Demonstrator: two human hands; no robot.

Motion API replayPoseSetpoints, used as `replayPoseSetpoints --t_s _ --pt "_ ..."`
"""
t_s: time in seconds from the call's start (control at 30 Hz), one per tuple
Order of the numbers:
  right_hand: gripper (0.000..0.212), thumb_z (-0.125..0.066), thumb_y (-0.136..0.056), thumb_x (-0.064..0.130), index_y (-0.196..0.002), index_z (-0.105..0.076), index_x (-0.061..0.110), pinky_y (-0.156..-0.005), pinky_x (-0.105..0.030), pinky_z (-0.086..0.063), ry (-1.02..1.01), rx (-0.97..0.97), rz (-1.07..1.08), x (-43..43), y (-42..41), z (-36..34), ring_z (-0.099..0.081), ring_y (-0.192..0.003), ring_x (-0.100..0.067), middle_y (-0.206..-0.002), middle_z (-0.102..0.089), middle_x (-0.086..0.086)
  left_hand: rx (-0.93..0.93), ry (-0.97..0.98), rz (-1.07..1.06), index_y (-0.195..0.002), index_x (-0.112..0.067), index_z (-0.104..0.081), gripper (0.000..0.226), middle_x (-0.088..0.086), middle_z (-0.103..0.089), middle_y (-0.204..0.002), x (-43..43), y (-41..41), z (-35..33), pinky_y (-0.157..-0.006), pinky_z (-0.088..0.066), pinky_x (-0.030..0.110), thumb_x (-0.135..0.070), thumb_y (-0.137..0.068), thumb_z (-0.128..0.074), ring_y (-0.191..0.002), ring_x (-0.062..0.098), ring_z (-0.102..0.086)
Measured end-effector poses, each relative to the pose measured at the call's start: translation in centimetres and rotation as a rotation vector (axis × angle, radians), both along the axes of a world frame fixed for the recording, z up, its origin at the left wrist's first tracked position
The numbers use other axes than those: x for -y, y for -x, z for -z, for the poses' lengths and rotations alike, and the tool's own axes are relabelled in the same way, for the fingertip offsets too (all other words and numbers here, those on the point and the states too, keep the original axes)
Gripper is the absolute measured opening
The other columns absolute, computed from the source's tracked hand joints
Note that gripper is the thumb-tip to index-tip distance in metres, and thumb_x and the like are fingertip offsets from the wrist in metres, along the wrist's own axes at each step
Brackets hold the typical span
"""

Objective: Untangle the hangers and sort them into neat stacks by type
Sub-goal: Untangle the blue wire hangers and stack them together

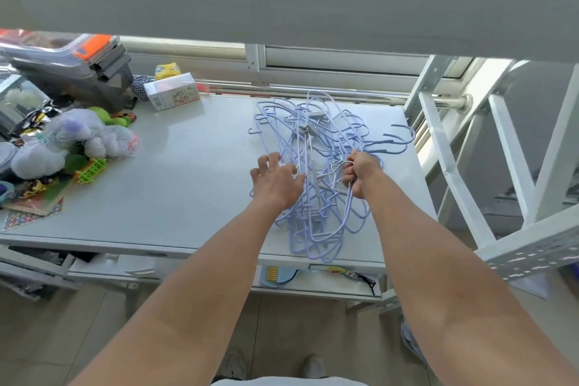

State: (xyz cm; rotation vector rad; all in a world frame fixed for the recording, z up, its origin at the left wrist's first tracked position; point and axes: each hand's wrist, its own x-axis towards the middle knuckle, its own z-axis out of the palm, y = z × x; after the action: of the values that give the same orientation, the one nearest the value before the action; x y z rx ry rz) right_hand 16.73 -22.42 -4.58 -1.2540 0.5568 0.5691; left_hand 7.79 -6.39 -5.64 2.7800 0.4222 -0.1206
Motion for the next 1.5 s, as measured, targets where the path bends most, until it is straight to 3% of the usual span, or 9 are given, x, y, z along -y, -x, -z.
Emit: replayPoseSetpoints --t_s 0.27,0.37,0.5,0.67,0.8,0.93,1.03,1.23,1.5 --pt "0.04 -0.023 -0.105 0.018 -0.066 -0.032 0.019 -0.025 -0.011 -0.015 -0.378 -0.075 0.135 1.1 0.0 0.3 -0.021 -0.024 -0.004 -0.037 -0.033 0.005 0.072 0.586 -0.206 -0.106 -0.006 -0.073 0.043 0.014 -0.065 -0.121 0.5 -0.6 -2.4 -0.099 -0.041 0.039 -0.012 -0.087 -0.035 -0.117 0.031 -0.054" --pt "0.038 -0.023 -0.105 0.017 -0.067 -0.032 0.019 -0.024 -0.012 -0.017 -0.436 -0.084 0.147 1.3 -0.1 0.4 -0.023 -0.023 -0.003 -0.036 -0.033 0.005 0.055 0.646 -0.19 -0.107 -0.009 -0.073 0.034 0.008 -0.072 -0.105 -0.3 -1.1 -1.7 -0.074 -0.05 0.029 -0.003 -0.091 -0.044 -0.087 0.023 -0.063" --pt "0.04 -0.023 -0.106 0.02 -0.068 -0.031 0.017 -0.025 -0.011 -0.017 -0.471 -0.089 0.117 1.6 -0.1 0.6 -0.023 -0.023 -0.002 -0.036 -0.034 0.004 -0.056 0.485 -0.025 -0.095 -0.032 -0.074 0.015 -0.009 -0.066 -0.087 -0.6 -1.1 -0.7 -0.085 -0.029 0.036 -0.041 -0.086 -0.068 -0.096 0.014 -0.045" --pt "0.039 -0.023 -0.107 0.021 -0.069 -0.033 0.015 -0.025 -0.012 -0.019 -0.597 -0.117 0.131 1.7 -0.3 0.6 -0.027 -0.023 -0.002 -0.037 -0.036 0.003 -0.024 0.287 0.154 -0.065 -0.035 -0.055 0.061 -0.011 -0.061 -0.081 0.0 -1.8 -0.3 -0.088 -0.036 0.041 -0.094 -0.052 -0.05 -0.105 0.018 -0.045" --pt "0.039 -0.022 -0.107 0.024 -0.071 -0.034 0.016 -0.027 -0.013 -0.024 -0.524 -0.085 0.082 1.0 -0.3 0.1 -0.032 -0.027 -0.003 -0.043 -0.038 0.002 0.117 0.356 0.007 -0.064 -0.021 -0.063 0.038 -0.002 -0.069 -0.074 1.7 -2.6 -0.7 -0.073 -0.034 0.036 -0.056 -0.077 -0.066 -0.086 0.02 -0.061" --pt "0.046 -0.021 -0.106 0.032 -0.066 -0.037 0.014 -0.04 -0.016 -0.037 -0.274 -0.02 0.027 0.8 -0.9 -0.1 -0.039 -0.044 -0.011 -0.057 -0.038 -0.003 0.26 0.814 -0.085 -0.078 -0.006 -0.072 0.025 0.004 -0.068 -0.062 1.5 -2.7 -0.6 -0.062 -0.054 0.029 -0.031 -0.081 -0.069 -0.059 0.016 -0.066" --pt "0.048 -0.016 -0.105 0.033 -0.061 -0.029 0.019 -0.045 -0.018 -0.028 -0.313 -0.005 0.048 0.8 -0.8 -0.6 -0.027 -0.043 -0.014 -0.046 -0.034 -0.001 0.238 1.134 -0.15 -0.087 -0.004 -0.067 0.008 -0.004 -0.057 -0.051 1.2 -3.0 -1.2 -0.043 -0.043 0.019 -0.009 -0.092 -0.063 -0.041 0.007 -0.052" --pt "0.05 -0.015 -0.105 0.036 -0.06 -0.028 0.019 -0.053 -0.023 -0.022 -0.438 0.03 0.151 0.4 -0.4 -0.7 -0.025 -0.041 -0.015 -0.041 -0.031 0.002 0.063 1.206 -0.122 -0.077 -0.014 -0.069 0.024 -0.006 -0.053 -0.046 0.2 -3.7 -2.3 -0.049 -0.033 0.023 -0.002 -0.094 -0.057 -0.046 0.011 -0.042" --pt "0.053 -0.015 -0.104 0.045 -0.06 -0.031 0.021 -0.042 -0.018 -0.027 -0.153 -0.004 -0.052 -0.8 -0.1 -1.0 -0.027 -0.048 -0.015 -0.05 -0.038 0.0 0.16 1.37 -0.32 -0.081 -0.006 -0.067 0.012 0.0 -0.048 -0.047 -0.2 -3.3 -2.0 -0.038 -0.034 0.017 -0.011 -0.092 -0.065 -0.036 0.01 -0.041"
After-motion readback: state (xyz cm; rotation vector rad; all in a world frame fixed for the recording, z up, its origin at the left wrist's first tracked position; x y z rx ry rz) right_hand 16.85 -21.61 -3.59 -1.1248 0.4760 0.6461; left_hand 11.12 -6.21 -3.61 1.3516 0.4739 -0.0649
